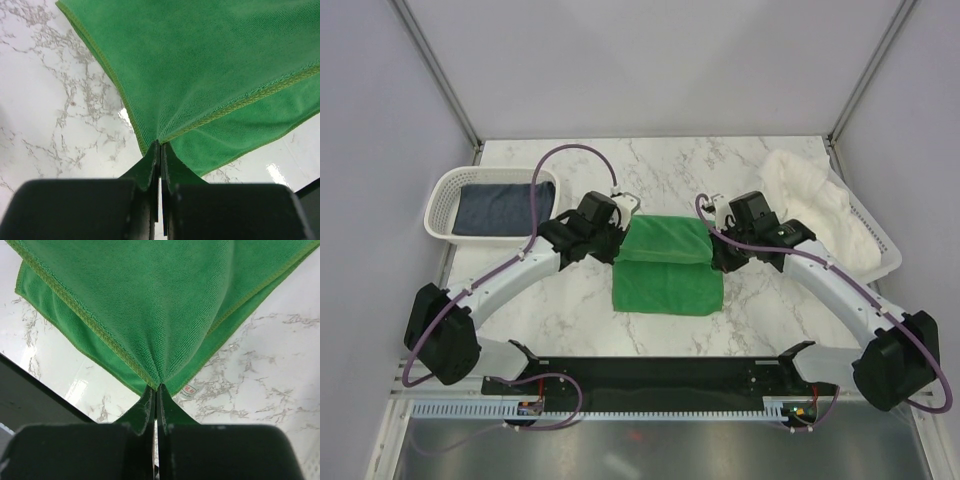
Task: Fold and stack the towels
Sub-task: Fold the towel
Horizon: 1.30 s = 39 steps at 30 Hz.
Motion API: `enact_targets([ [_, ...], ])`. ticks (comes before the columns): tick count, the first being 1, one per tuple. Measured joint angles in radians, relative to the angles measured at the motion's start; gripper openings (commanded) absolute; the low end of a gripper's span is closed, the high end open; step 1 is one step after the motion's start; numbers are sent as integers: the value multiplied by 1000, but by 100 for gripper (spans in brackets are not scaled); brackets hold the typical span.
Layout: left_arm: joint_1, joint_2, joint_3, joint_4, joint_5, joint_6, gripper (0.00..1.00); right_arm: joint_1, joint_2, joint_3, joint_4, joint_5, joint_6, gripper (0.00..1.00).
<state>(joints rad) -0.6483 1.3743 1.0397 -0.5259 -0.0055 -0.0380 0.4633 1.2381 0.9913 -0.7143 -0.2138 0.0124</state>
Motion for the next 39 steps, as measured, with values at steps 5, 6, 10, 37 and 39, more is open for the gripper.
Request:
enact_targets([
  [5,-4,0,-2,-30,4,-23,2,8,19,0,-17,3,42,1],
  [6,-5,0,-5,-33,9,-27,2,8,24,0,-21,9,52,1],
  [10,-11,2,-23,-49,34,-48,2,16,28,0,-42,24,92,3],
  [37,-79,105,-111,-108,95,-159,36,137,-66,-306,110,174,489,36],
  [39,-79,107,-111,-114,96,-162,42,137,-75,-319,98,183,503,43],
])
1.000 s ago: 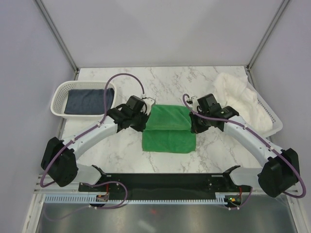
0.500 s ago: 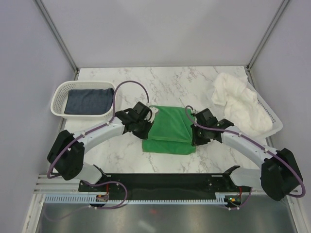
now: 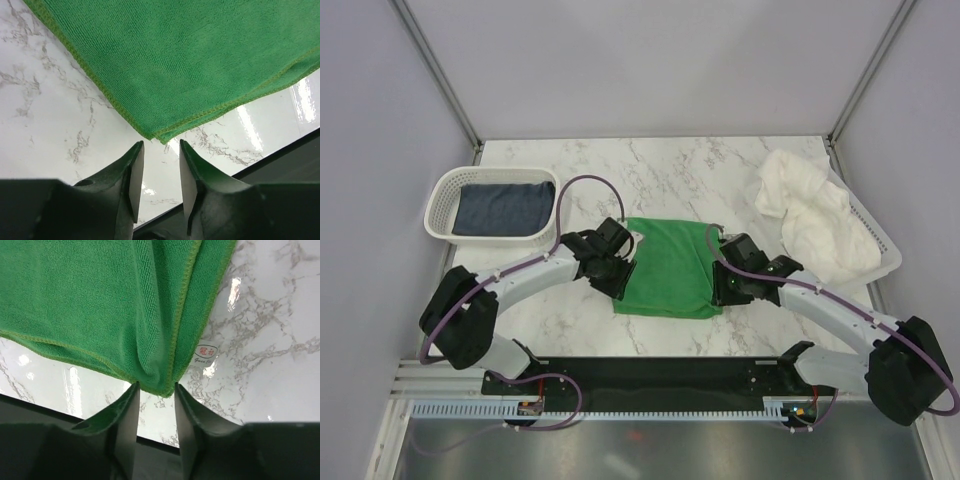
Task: Fold and stack the towels
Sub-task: Fold the towel
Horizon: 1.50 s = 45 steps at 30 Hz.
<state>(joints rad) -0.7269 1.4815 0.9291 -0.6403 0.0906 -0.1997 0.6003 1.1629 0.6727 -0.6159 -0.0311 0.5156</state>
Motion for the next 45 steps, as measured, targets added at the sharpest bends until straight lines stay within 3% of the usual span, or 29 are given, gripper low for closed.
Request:
enact_targets([
  [1,0,0,1,-5,2,-3,49,0,-9,0,-10,10,6,47],
  [4,0,0,18,-43,19,-7,54,0,-59,11,-51,47,23,59],
  [9,10,-6,121,-130,18,-8,58,0,-115,127,-106,139,55,62],
  [12,71,-9,212,-145,15,-12,58,-2,-93,204,-77,222,70,58],
  [15,204,6,299,-128,21,-29,57,-16,-6,251,-23,266,79,46],
  [19,329,45,340,-55,21,-64,61,-48,168,271,45,273,93,47],
  [25,345,214,364,34,63,-80,61,-121,330,271,138,281,82,51],
  [34,344,478,509,92,94,-80,59,-230,475,305,328,259,31,45],
  [38,344,541,583,98,86,-81,43,-237,589,383,375,234,4,37],
  [39,344,556,602,99,81,-80,31,-239,615,402,382,229,-2,30],
  [42,344,600,642,98,59,-81,10,-245,680,443,401,212,-27,10],
  [45,346,637,673,87,21,-76,2,-247,723,482,414,192,-47,0],
])
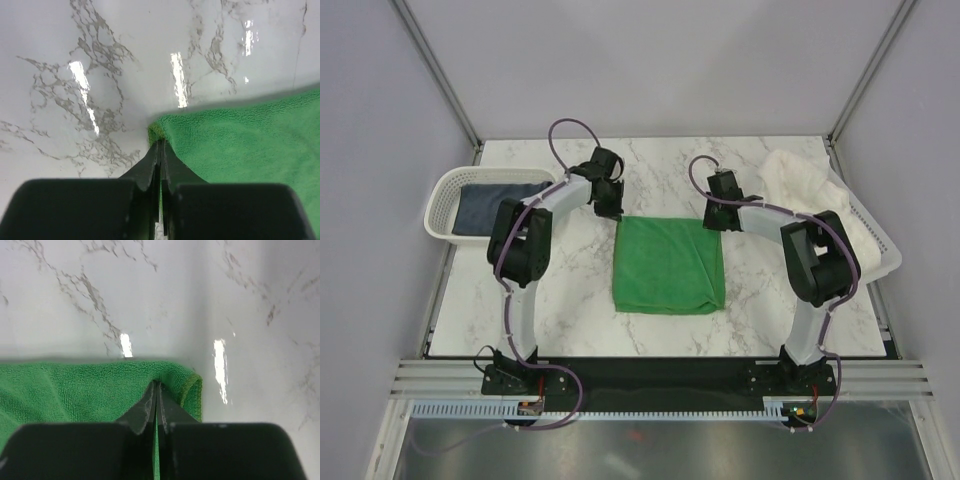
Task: Fold and stack the towels
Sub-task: Fold the towel
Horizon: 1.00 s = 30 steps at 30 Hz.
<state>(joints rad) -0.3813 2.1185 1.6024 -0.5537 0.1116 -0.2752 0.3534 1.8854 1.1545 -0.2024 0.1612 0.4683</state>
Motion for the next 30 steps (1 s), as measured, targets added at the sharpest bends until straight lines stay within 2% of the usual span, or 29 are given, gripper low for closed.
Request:
enact_targets([
  [4,7,50,73,-31,-31,0,2,0,61,92,14,-19,-28,0],
  [8,17,75,138,-47,-61,0,2,-2,89,154,18,-32,-56,7],
  [9,19,76,147,-48,-69,0,2,-2,89,160,18,-32,-61,23],
  [10,22,76,156,-53,-79,0,3,-2,89,167,18,-33,-62,33],
  [12,29,87,188,-63,-85,3,6,-5,91,188,13,-35,-71,40],
  [15,39,116,245,-71,-84,8,5,-10,94,213,13,-36,-81,39],
  [17,43,131,264,-74,-82,11,9,-11,94,218,13,-30,-84,36],
  [18,46,137,270,-80,-80,12,24,-11,94,218,11,-24,-87,34],
  [22,51,140,269,-108,-77,22,43,-13,94,218,-8,5,-95,34],
  [30,51,106,190,-126,-70,18,46,-24,93,217,-80,20,-80,34],
])
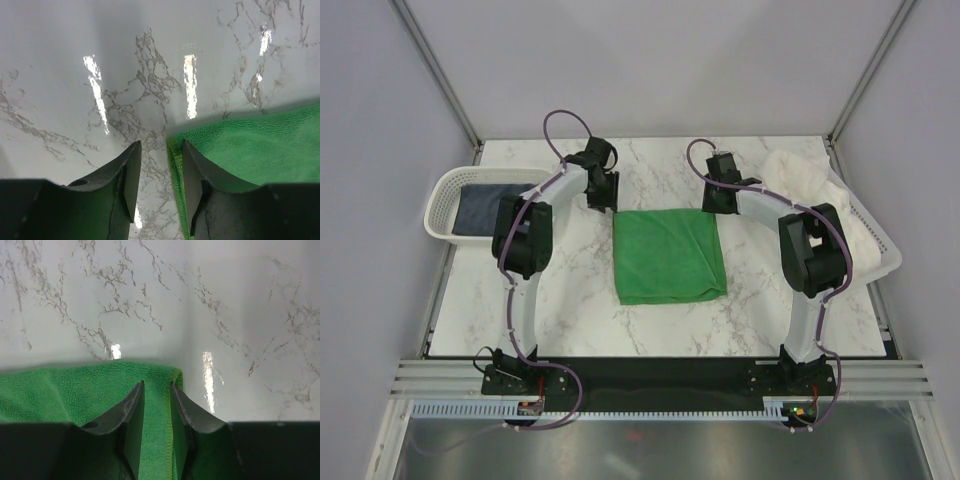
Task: Fold and stack the towels
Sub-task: Fold the towel
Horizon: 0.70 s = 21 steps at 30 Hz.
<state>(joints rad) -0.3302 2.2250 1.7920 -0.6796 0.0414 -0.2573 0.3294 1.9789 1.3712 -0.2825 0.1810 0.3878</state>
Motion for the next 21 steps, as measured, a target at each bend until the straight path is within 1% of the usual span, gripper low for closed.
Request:
enact_targets([
  [2,0,-1,-5,0,13,-4,45,-5,0,-2,-8,0,5,34],
  [4,0,-1,-7,-1,23,-7,41,-8,1,-3,-13,0,5,34],
  [7,0,-1,-7,0,47,-9,33,-14,1,-3,-18,-2,5,33],
  [11,0,0,-7,1,67,-18,18,-26,5,-3,-18,-9,5,33],
  [12,0,0,-6,0,69,-20,11,-29,10,-3,-18,-12,5,33],
  [15,0,7,2,0,74,-24,2,-37,30,-3,-17,-31,9,31],
  [16,0,8,4,0,74,-24,2,-40,40,-2,-17,-41,12,30],
  [18,0,11,14,-2,74,-24,2,-45,51,2,-12,-57,19,18],
  [20,0,15,26,-2,73,-24,2,-46,51,6,-6,-72,25,0],
  [21,0,18,35,-2,72,-24,2,-46,51,6,-2,-76,27,0],
])
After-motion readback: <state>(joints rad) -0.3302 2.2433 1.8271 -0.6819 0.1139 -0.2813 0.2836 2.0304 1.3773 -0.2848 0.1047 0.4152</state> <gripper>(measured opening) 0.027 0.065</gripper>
